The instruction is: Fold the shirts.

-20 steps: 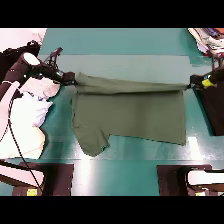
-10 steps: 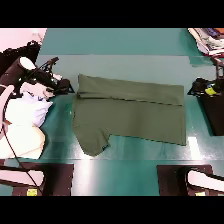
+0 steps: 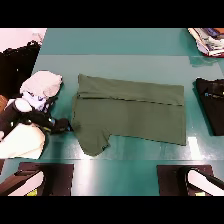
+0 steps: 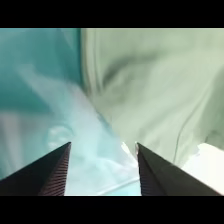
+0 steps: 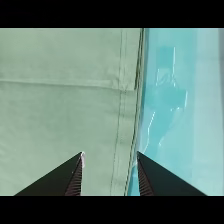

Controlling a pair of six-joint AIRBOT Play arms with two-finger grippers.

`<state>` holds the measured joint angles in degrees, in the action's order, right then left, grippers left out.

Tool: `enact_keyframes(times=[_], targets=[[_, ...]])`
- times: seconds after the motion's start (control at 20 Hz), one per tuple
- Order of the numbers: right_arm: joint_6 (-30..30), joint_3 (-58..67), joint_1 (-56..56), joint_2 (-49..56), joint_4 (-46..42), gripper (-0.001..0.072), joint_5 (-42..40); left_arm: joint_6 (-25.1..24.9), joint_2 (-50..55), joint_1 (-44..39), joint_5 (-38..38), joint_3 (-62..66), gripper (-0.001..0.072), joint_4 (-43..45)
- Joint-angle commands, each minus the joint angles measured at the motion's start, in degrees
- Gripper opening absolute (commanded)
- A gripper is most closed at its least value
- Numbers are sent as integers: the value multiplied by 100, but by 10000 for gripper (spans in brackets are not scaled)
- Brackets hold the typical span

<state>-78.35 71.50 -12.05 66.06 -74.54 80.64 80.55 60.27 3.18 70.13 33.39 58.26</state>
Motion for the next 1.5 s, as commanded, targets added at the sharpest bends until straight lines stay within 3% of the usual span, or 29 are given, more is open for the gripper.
enact_keyframes(times=[0.0,0.25,0.3,0.35,0.4,0.55,0.6,0.85,1.0,1.05,1.1,1.15,1.3,1.4,1.45], targets=[[-2,-4,-20,-109,-2,387,133,-105,-422,2,-439,-1019,486,-619],[-2,-13,-20,-109,-2,387,229,-422,-420,2,-1375,-1154,485,-1309],[-2,-20,-20,-109,-4,387,280,-476,-420,2,-1493,-1154,455,-1451],[-2,-20,-20,-109,-22,387,358,-577,-420,2,-1561,-1154,315,-1532],[-2,-20,-20,-109,-24,387,420,-654,-420,2,-1613,-1154,238,-1615],[-4,-20,-22,-109,-70,387,590,-752,-420,2,-1631,-1154,233,-1803],[-4,-20,-22,-109,-70,387,636,-789,-420,2,-1609,-1152,21,-1827],[-13,-118,-216,-142,-216,387,898,-1091,-422,2,-1211,-1012,23,-1987],[-9,-1113,-732,-393,-201,390,883,-1202,-422,2,-1095,-861,22,-1989],[-7,-1563,-905,-474,-199,441,863,-1202,-422,2,-1104,-828,22,-1989],[-4,-2079,-1075,-549,-199,563,802,-1202,-422,2,-1108,-800,23,-1989],[-4,-2540,-1224,-590,-199,573,728,-1200,-422,2,-1108,-772,23,-1996],[-2,-3709,-1539,-625,-129,566,269,-1202,-420,2,-1099,-704,22,-1987],[149,-4113,-1609,-625,190,466,-52,-1200,-422,2,-1110,-643,23,-1989],[151,-4245,-1602,-625,308,466,-240,-1198,-422,2,-1115,-605,23,-1989]])
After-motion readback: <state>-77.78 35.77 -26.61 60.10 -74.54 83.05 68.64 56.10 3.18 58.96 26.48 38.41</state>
